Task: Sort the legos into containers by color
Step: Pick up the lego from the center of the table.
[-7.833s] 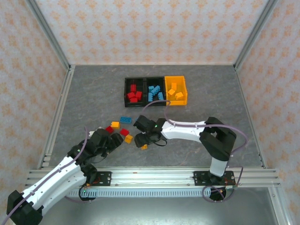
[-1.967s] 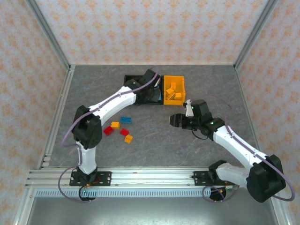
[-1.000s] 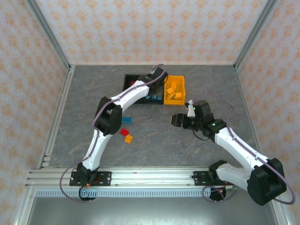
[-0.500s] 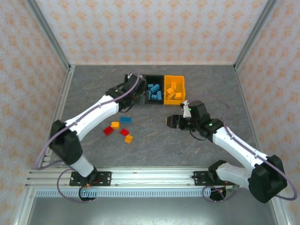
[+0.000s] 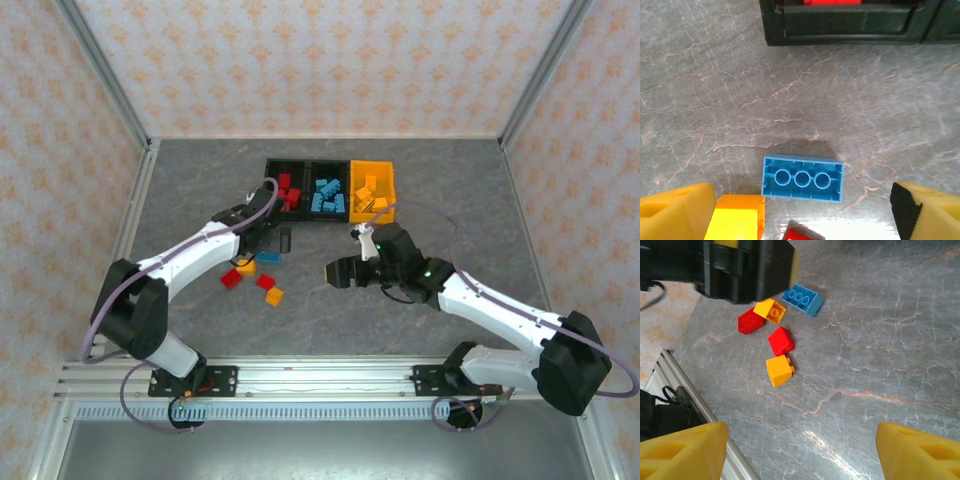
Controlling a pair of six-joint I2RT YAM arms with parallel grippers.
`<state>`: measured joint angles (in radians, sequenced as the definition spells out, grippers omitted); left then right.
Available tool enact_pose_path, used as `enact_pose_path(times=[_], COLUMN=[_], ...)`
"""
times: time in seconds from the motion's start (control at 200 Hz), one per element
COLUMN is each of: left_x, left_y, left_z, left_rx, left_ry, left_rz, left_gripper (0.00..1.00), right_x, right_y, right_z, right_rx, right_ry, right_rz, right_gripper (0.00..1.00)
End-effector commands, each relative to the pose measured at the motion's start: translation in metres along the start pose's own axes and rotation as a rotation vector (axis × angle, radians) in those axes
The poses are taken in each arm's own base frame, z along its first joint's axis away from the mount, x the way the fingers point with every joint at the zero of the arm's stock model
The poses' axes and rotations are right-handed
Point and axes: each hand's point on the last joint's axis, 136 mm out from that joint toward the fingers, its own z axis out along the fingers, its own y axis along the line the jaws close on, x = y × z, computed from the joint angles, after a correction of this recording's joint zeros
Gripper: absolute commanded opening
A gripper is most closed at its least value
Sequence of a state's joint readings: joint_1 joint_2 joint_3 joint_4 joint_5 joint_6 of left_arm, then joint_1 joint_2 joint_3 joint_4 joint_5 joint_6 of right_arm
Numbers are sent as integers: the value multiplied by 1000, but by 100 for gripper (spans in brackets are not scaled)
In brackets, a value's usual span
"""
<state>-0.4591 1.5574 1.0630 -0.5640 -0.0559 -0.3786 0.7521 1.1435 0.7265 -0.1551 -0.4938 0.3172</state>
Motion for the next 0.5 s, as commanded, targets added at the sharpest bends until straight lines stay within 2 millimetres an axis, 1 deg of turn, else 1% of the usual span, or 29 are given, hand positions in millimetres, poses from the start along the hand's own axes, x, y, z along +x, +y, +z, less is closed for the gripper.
enact_pose_path(times=[0.0,0.19,0.34,0.496], left_x=[4,14,17,19], left_y=[-3,-5,-9,-12], left_z=[18,44,50,57], left_rx=[3,-23,-3,4], left_ry=[40,104,109,123], left_rz=[39,53,49,49], left_gripper=[96,98,97,91], right_x=[-13,-10,-7,-5], right_y=[0,-10,-15,-19], right_z=[-2,-2,0,2], right_rx=[14,62,83,96], right_ry=[-69,-64,-54,-49], right_rz=[-22,-30,-30,-29], right_gripper=[78,78,77,77])
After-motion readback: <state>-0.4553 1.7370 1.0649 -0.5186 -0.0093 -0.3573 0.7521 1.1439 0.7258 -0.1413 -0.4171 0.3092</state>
